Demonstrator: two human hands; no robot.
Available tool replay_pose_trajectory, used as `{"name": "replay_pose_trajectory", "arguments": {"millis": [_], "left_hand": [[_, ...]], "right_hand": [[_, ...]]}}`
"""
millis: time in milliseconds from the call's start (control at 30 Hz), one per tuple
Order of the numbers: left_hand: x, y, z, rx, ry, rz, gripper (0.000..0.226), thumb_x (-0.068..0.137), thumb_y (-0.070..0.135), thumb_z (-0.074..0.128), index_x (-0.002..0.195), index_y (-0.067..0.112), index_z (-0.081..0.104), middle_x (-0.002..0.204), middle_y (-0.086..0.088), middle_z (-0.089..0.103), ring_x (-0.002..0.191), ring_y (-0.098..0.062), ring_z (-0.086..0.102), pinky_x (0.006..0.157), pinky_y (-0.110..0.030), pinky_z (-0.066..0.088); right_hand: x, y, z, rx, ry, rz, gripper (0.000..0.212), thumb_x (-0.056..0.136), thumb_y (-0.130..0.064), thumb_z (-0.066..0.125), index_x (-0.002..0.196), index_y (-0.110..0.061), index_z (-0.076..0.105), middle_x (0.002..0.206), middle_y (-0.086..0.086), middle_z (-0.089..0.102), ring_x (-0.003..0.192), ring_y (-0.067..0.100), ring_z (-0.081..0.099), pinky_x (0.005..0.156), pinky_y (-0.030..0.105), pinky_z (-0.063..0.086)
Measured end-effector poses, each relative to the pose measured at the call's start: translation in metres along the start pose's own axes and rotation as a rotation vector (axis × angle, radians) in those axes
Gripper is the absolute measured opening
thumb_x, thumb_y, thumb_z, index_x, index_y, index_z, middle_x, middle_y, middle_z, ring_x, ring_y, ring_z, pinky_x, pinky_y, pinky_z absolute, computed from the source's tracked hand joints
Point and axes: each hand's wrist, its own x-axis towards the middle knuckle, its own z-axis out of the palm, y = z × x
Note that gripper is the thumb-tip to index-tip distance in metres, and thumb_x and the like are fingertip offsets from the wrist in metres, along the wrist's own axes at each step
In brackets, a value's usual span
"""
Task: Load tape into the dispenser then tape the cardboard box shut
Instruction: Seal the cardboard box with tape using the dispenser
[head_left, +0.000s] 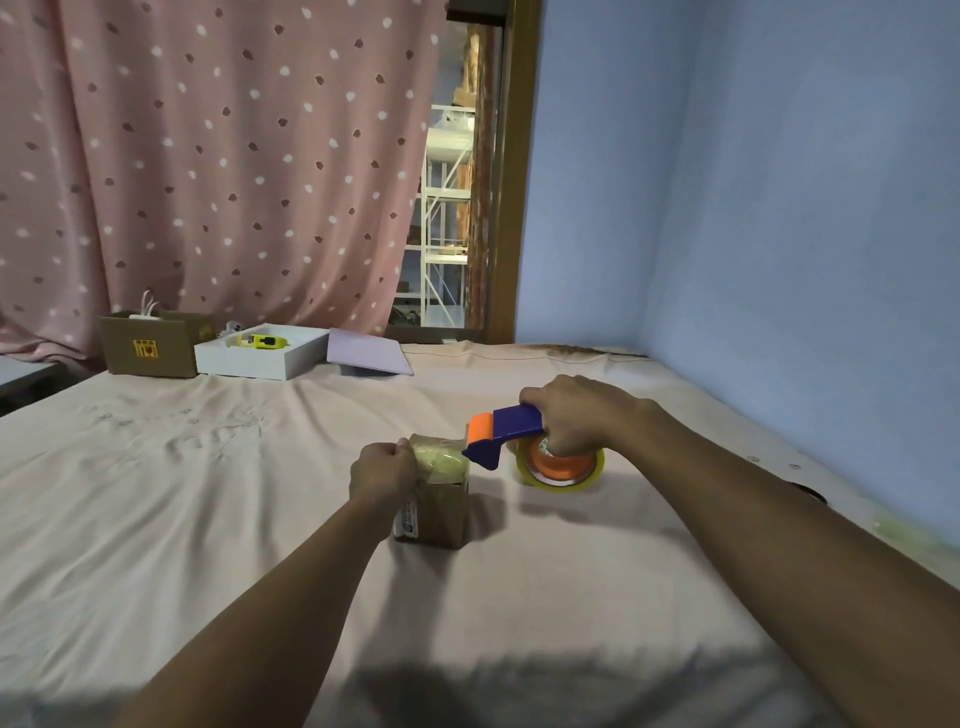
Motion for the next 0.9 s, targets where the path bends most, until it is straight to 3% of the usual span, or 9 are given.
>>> {"name": "replay_pose_trajectory", "arguments": {"millis": [233,433,500,600,700,767,833,900], "left_hand": [[-0.002,0.002,-0.001,0.015,-0.001,-0.008,0.043,0.102,0.034,0.045,0.097,0.003,0.073,0.098,-0.017,0.067,0.094,-0.039,0.064,0.091,-0.044,0.059],[0.0,0.0,-0.002,-0.008,0.0,-0.019,0.042,0.102,0.034,0.045,0.1,0.003,0.073,0.088,-0.012,0.065,0.095,-0.04,0.067,0.091,-0.046,0.059],[0.002,0.001,0.003,0.03,0.024,0.003,0.044,0.103,0.033,0.043,0.101,0.0,0.073,0.098,-0.018,0.07,0.097,-0.041,0.066,0.087,-0.039,0.056],[0.003,0.002,0.009,0.109,0.051,0.021,0.046,0.104,0.032,0.04,0.105,-0.002,0.072,0.111,-0.024,0.072,0.103,-0.043,0.066,0.088,-0.041,0.053],[-0.002,0.004,0.004,0.371,0.101,0.268,0.032,0.101,0.019,0.047,0.119,0.003,0.068,0.132,-0.02,0.065,0.115,-0.041,0.062,0.096,-0.045,0.053],[-0.007,0.006,-0.002,0.57,0.103,0.562,0.049,0.095,0.006,0.055,0.143,0.012,0.055,0.156,-0.01,0.047,0.137,-0.034,0.05,0.1,-0.045,0.05],[-0.008,0.011,-0.005,0.738,0.039,0.763,0.065,0.091,0.005,0.065,0.152,0.018,0.048,0.161,-0.005,0.042,0.144,-0.029,0.043,0.099,-0.043,0.05],[-0.004,0.02,-0.005,0.831,-0.129,0.802,0.071,0.087,0.008,0.071,0.153,0.019,0.047,0.155,-0.005,0.052,0.14,-0.029,0.048,0.1,-0.042,0.05]], "right_hand": [[-0.003,0.006,0.011,0.056,-0.044,0.021,0.066,0.081,-0.024,0.076,0.139,-0.026,0.046,0.121,0.001,0.061,0.098,0.019,0.053,0.072,0.029,0.047],[-0.019,0.028,0.003,-0.001,-0.044,0.056,0.051,0.083,-0.02,0.07,0.13,-0.026,0.051,0.108,-0.001,0.059,0.089,0.017,0.052,0.063,0.025,0.039],[-0.024,0.033,0.003,-0.02,-0.044,0.072,0.055,0.082,-0.021,0.072,0.133,-0.027,0.05,0.107,-0.003,0.057,0.092,0.017,0.053,0.067,0.027,0.042],[-0.02,0.027,0.009,-0.028,-0.062,0.059,0.06,0.08,-0.028,0.076,0.134,-0.028,0.05,0.116,0.0,0.061,0.099,0.02,0.055,0.072,0.03,0.048],[-0.015,0.023,0.014,-0.055,-0.03,0.043,0.057,0.079,-0.032,0.076,0.131,-0.03,0.053,0.118,0.001,0.064,0.101,0.022,0.058,0.076,0.033,0.053],[-0.015,0.022,0.014,-0.072,-0.018,0.038,0.054,0.08,-0.033,0.074,0.13,-0.03,0.055,0.117,0.001,0.065,0.099,0.021,0.058,0.076,0.033,0.053],[-0.015,0.02,0.013,-0.09,-0.015,0.033,0.052,0.08,-0.033,0.073,0.129,-0.03,0.056,0.116,0.001,0.064,0.098,0.021,0.058,0.075,0.033,0.053],[-0.016,0.018,0.011,-0.114,-0.012,0.025,0.05,0.081,-0.033,0.071,0.128,-0.031,0.056,0.114,0.001,0.064,0.095,0.021,0.057,0.075,0.034,0.052]]}}
